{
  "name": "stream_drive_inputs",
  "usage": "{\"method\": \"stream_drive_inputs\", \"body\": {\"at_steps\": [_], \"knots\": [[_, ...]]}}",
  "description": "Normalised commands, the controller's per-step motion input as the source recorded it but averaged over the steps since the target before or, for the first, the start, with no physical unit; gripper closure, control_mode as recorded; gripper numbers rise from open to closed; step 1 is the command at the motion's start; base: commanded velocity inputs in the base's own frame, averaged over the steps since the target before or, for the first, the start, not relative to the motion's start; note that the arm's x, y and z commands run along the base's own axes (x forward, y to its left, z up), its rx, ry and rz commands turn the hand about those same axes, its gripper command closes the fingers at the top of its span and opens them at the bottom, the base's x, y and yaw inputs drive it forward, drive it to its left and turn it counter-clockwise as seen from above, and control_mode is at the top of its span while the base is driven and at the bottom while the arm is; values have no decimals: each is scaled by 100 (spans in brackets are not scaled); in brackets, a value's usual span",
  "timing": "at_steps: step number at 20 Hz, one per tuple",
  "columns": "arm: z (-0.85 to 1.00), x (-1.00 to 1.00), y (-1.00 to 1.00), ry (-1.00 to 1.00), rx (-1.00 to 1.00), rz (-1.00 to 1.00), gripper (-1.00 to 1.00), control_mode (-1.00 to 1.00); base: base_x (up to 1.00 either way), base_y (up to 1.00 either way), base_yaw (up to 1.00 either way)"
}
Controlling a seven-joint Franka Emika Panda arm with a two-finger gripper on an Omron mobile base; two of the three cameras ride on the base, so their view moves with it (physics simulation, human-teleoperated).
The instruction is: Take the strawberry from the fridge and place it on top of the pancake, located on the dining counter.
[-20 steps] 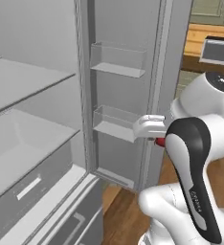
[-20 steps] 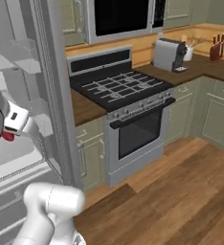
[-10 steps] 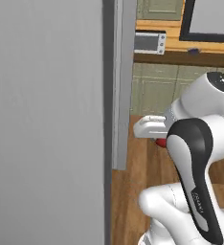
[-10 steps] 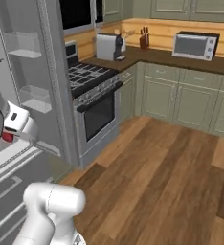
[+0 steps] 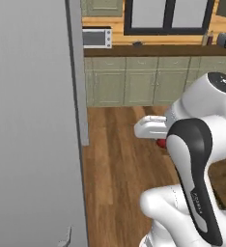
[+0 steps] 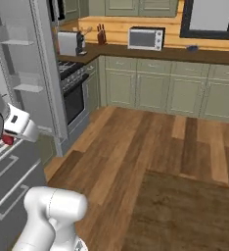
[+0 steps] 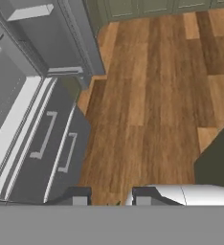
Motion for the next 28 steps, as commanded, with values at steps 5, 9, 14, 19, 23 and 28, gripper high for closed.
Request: {"method": "stream_drive_inputs", "body": {"at_steps": [5, 9, 14, 19, 23, 28], "knots": [[0, 0, 0, 0, 0, 0, 100, 100, -100, -21, -45], [0, 0, 0, 0, 0, 0, 100, 100, -100, -13, -46], [0, 0, 0, 0, 0, 0, 100, 100, -100, -16, -43], [0, 0, 0, 0, 0, 0, 100, 100, -100, -4, -25], [0, 0, 0, 0, 0, 0, 100, 100, -100, -18, -15], [0, 0, 0, 0, 0, 0, 100, 100, -96, -68, -19]]}}
